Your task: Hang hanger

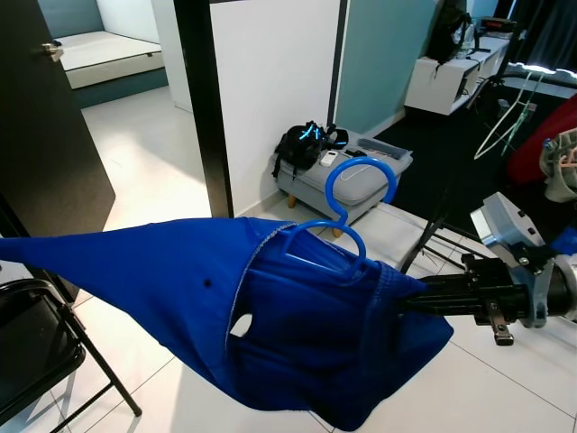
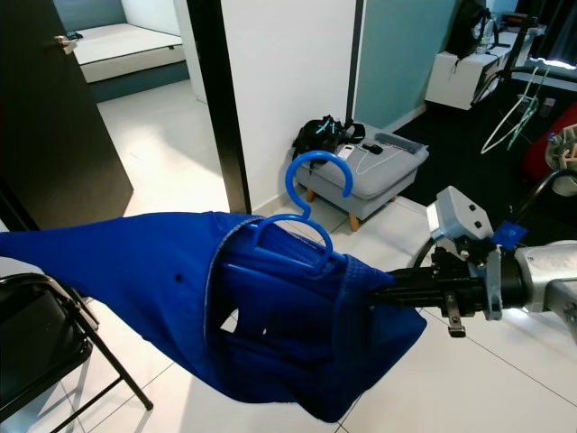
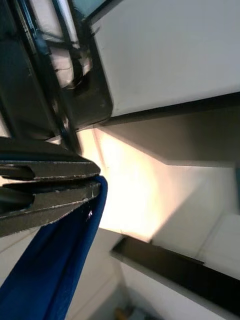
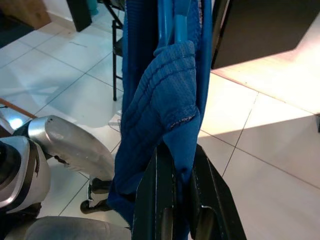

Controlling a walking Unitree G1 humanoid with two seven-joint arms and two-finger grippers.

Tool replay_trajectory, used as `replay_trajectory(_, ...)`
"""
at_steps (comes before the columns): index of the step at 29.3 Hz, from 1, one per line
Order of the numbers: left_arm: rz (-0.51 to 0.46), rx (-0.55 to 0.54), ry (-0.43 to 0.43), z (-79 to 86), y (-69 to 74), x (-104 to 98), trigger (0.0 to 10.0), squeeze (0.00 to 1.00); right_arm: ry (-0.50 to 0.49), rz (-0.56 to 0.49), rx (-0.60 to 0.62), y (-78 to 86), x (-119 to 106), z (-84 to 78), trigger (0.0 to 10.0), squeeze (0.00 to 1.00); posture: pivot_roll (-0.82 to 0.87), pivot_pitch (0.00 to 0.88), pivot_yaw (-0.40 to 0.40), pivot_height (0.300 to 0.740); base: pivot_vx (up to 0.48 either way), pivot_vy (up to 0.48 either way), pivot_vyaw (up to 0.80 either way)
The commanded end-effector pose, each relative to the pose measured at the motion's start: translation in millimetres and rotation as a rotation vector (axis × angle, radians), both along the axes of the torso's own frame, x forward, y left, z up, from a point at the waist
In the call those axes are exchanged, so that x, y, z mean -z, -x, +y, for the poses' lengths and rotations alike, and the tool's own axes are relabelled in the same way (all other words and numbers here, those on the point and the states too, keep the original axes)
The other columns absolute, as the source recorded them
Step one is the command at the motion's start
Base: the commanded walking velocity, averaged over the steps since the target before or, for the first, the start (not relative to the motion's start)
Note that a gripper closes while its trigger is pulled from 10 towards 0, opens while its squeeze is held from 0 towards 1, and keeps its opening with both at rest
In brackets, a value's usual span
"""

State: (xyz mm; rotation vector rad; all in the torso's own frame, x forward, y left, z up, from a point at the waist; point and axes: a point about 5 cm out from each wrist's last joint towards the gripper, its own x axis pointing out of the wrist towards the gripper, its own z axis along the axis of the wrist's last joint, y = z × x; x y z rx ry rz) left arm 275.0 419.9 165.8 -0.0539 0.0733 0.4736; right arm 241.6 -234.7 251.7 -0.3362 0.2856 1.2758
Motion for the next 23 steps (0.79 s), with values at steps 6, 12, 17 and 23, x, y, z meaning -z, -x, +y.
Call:
replay_trajectory(6, -0.062, 0.447, 0.022, -59.4, -26.8, 2.4, 10.0, 0.0, 0.009, -0.026, 0.093, -3.0, -8.8, -16.1, 0.0, 0.0, -0.02, 0.0, 0.011, 0.74, 0.0, 0.0, 0.0)
replay_trajectory(12, -0.204, 0.989, 0.031, -131.2, -24.3, -21.9, 10.0, 1.0, 0.015, -0.027, 0.091, -3.5, -8.6, -16.2, 0.0, 0.0, -0.02, 0.0, 0.014, 0.74, 0.0, 0.0, 0.0)
replay_trajectory(17, -0.214, 1.193, -0.068, -146.7, -12.1, -45.0, 10.0, 1.0, 0.027, -0.025, 0.092, -3.5, -7.4, -16.3, 0.0, 0.0, -0.03, 0.0, 0.018, 0.74, 0.0, 0.0, 0.0)
replay_trajectory(23, -0.156, 1.304, -0.277, -124.5, 6.6, -87.0, 10.0, 1.0, 0.098, -0.016, 0.118, -4.8, -1.1, -23.3, 0.0, 0.0, -0.03, 0.0, 0.021, 0.74, 0.0, 0.0, 0.0)
